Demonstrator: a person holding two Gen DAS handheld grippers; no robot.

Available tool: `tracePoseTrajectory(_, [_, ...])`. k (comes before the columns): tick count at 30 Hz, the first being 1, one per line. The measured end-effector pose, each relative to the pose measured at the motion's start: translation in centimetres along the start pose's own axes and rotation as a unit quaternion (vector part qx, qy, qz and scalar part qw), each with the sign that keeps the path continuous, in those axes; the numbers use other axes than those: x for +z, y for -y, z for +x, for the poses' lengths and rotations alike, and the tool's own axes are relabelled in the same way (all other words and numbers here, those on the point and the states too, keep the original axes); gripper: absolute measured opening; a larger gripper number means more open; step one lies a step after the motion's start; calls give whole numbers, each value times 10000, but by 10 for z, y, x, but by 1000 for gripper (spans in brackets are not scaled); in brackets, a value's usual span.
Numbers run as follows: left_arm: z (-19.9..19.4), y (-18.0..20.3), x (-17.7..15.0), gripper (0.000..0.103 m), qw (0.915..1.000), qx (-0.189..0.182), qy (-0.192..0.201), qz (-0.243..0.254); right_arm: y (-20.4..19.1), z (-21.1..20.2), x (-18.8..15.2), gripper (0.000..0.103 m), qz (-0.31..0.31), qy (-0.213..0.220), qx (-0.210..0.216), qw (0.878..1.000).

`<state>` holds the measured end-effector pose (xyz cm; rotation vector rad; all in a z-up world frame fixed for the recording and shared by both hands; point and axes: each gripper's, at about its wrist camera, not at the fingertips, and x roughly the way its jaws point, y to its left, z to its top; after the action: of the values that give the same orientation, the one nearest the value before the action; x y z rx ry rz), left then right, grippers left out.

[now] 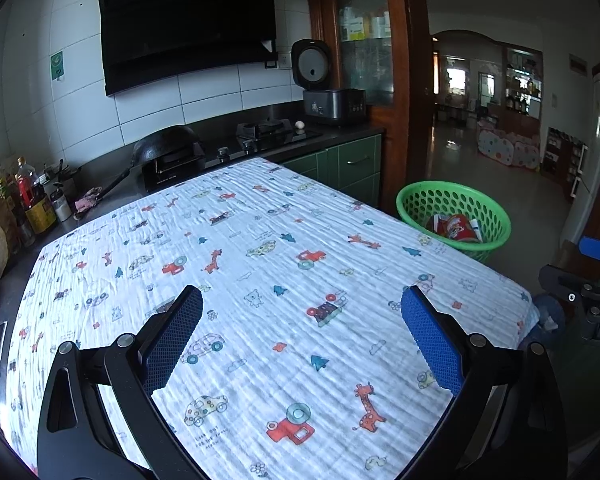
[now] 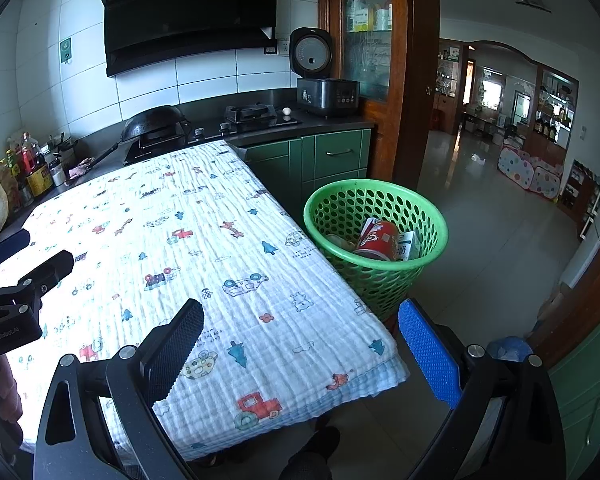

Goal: Collect trash

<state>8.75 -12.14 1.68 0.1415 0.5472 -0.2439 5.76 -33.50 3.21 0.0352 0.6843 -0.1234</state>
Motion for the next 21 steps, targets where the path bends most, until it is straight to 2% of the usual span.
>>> tracePoseTrajectory(21, [0,-1,-2,98,10000,50,6,3,0,2,-1,95,9,-3,-10,10000])
